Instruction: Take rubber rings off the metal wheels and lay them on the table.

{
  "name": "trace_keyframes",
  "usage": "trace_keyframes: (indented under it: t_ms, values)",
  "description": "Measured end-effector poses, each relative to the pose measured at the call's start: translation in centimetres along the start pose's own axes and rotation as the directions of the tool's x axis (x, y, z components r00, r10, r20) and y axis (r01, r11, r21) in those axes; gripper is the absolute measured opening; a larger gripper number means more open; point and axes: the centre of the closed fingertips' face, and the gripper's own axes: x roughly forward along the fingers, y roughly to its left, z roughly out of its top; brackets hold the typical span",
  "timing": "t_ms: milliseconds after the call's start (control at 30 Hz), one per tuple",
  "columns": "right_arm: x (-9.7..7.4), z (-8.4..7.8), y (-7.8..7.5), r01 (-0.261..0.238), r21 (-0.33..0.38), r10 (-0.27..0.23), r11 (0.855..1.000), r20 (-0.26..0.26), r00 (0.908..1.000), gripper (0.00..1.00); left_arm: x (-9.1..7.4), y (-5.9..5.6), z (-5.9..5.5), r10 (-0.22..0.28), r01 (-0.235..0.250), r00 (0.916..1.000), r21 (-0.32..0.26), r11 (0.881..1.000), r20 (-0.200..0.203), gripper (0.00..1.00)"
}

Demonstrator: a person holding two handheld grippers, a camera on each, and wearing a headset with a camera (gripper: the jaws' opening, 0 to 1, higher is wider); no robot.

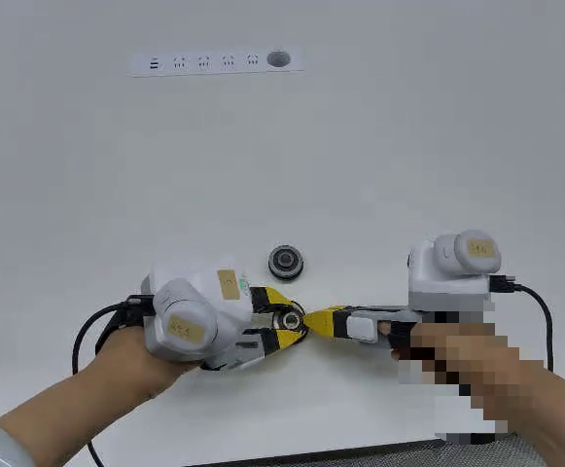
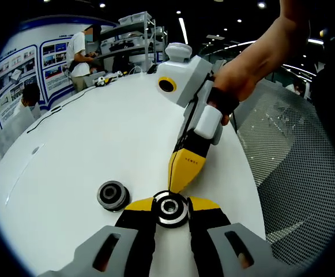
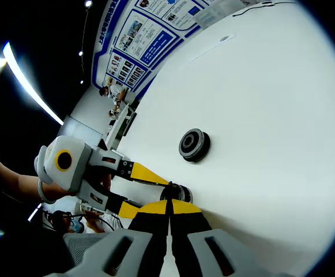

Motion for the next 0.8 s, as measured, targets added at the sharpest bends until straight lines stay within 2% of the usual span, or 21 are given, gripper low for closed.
trace_keyframes:
  t_ms: [133,467,633,800]
  values:
    - [0.0,0.0,0.0,-0.001,0.000,0.001,1.000,0.000,1.0000,0.02,-0.2,0.2,0.2,0.009,-0.009,0.9997,-0.001,1.000,0.021,0.26]
    - [-0.2,0.0,0.5,-0.013,-0.007,0.013,1.000,0.001,0.9999,0.02,-0.4,0.5,-0.7,0.031,-0.031,0.9995,-0.010,0.999,0.005,0.38]
    - [-0.3,0.0,0.8,-0.017,-0.008,0.017,1.000,0.005,0.9998,0.02,-0.7,0.6,-1.0,0.052,-0.052,0.9986,-0.011,0.999,0.008,0.48]
    - [-0.4,0.0,1.1,-0.024,-0.010,0.024,1.000,0.007,0.9997,0.02,-1.0,0.5,-1.2,0.057,-0.057,0.9983,-0.020,0.998,0.007,0.50]
